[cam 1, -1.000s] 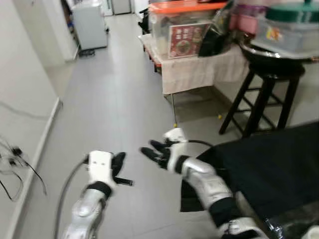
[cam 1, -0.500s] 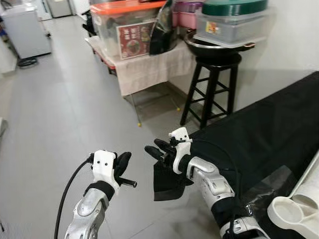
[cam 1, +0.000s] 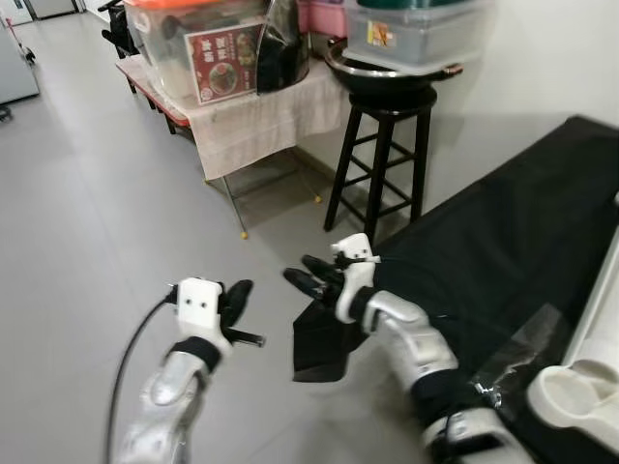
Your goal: Building children table
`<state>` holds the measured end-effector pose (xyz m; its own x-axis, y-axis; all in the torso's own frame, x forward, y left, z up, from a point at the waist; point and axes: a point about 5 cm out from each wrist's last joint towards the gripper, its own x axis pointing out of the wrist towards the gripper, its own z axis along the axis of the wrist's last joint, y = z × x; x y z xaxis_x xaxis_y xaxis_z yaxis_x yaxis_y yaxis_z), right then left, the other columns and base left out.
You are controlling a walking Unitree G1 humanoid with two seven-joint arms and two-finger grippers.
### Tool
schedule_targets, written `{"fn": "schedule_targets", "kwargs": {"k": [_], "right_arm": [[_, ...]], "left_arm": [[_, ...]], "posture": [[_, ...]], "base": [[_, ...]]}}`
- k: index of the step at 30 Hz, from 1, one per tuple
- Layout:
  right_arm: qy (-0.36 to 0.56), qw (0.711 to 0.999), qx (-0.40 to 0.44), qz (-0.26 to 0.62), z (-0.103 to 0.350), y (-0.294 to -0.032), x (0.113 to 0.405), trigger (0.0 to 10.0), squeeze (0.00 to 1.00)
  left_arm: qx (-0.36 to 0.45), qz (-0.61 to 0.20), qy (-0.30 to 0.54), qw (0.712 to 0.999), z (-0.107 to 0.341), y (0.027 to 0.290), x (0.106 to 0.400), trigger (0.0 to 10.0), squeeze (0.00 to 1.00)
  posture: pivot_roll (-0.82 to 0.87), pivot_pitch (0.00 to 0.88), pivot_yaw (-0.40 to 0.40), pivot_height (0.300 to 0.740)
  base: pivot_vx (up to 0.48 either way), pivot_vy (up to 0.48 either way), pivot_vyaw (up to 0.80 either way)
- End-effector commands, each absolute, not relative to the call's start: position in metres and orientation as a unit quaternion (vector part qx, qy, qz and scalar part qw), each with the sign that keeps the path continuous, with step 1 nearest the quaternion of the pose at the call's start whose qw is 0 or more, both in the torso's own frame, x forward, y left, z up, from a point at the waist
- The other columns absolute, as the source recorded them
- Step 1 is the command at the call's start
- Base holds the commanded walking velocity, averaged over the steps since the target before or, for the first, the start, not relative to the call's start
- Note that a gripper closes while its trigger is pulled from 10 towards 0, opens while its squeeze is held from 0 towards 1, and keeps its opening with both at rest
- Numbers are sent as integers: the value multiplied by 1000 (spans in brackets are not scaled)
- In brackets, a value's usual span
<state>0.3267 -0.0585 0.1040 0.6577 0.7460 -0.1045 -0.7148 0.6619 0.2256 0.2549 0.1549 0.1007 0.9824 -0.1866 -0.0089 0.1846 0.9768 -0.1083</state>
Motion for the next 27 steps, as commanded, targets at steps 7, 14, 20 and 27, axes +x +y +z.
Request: {"fn": "schedule_targets", "kwargs": {"k": [7,14,20,27], "right_arm": [[89,911,87,393,106,-68,329,10000,0],[86,911,89,394,106,-69,329,10000,0],[85,910,89,395,107,-69,329,10000,0],[87,910,93,395,107,-69,329,10000,0]], "left_arm": [[-54,-98,5,994,103,152,257,10000,0],[-54,-98,5,994,104,152,258,10000,0],[-54,-97,4,994,104,152,258,10000,0],[-56,-97,3,994,104,151,258,10000,0]], "posture": [[-51,0,45,740],[-51,0,46,740],[-51,0,46,740],[-51,0,43,740]], "base": [[0,0,-800],[0,0,-800],[0,0,-800],[0,0,-800]]}}
